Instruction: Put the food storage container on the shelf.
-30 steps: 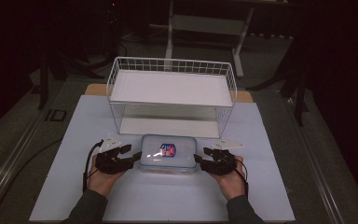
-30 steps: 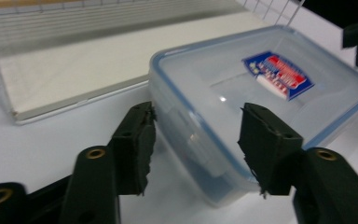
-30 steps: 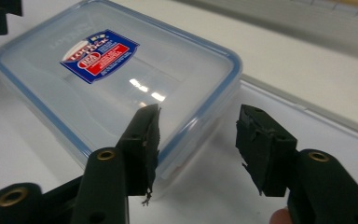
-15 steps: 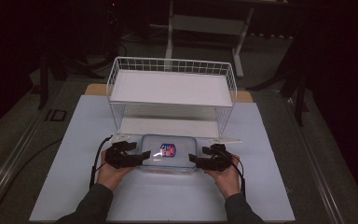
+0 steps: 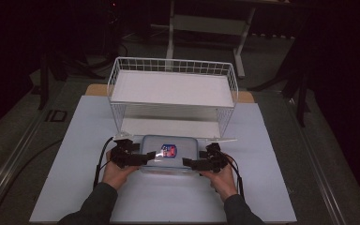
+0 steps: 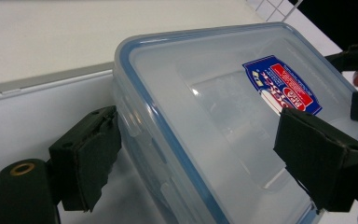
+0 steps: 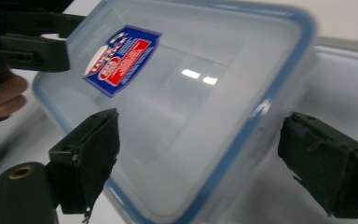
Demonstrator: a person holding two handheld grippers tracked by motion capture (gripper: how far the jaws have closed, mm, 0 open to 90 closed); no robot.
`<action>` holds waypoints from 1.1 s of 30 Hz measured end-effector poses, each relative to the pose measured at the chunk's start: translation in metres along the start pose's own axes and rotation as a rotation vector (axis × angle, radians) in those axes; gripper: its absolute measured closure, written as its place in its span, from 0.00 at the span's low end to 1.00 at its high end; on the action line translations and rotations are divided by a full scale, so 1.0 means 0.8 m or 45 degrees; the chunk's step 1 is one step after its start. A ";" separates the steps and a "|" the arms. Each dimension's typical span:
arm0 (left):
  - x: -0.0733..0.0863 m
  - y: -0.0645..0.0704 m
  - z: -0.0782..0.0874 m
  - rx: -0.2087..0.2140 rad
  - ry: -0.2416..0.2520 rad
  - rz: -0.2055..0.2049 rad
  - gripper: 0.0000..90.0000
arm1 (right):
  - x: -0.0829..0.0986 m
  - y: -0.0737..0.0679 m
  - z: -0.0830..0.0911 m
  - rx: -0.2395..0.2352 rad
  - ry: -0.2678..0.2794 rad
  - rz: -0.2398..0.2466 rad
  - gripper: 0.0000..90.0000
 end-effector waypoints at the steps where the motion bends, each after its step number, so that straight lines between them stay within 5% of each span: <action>1: 0.001 -0.001 -0.001 0.023 -0.004 0.019 0.16 | 0.000 -0.001 -0.002 0.002 -0.006 -0.003 0.12; 10: 0.005 0.001 -0.009 0.095 -0.042 0.096 0.11 | 0.001 0.001 -0.003 -0.019 -0.011 -0.048 0.11; 14: 0.006 0.001 -0.011 0.139 -0.059 0.129 0.11 | 0.002 0.003 -0.004 -0.047 -0.014 -0.098 0.11; 15: 0.007 0.002 -0.014 0.168 -0.073 0.153 0.10 | 0.004 0.002 -0.008 -0.093 -0.033 -0.144 0.11; 18: 0.006 0.002 -0.014 0.158 -0.066 0.145 0.10 | 0.004 0.003 -0.008 -0.096 -0.029 -0.151 0.12; 23: 0.005 -0.003 -0.004 0.179 -0.051 0.204 0.22 | 0.004 0.006 0.002 -0.138 -0.002 -0.195 0.24; 29: 0.007 0.007 0.014 0.151 -0.042 0.125 0.29 | 0.005 0.004 0.017 -0.161 0.048 -0.180 0.38; 33: 0.012 0.006 0.030 0.206 -0.007 0.147 0.41 | 0.008 0.000 0.027 -0.186 0.072 -0.157 0.45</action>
Point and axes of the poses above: each handheld gripper's, and its own axes: z roughly backward along the jaws, x roughly out of its underside, y roughly to its right, the point moved 9 cm from there along -z, roughly forward along the jaws, and after that the axes turned 2 degrees about -x, right-handed, at the moved point
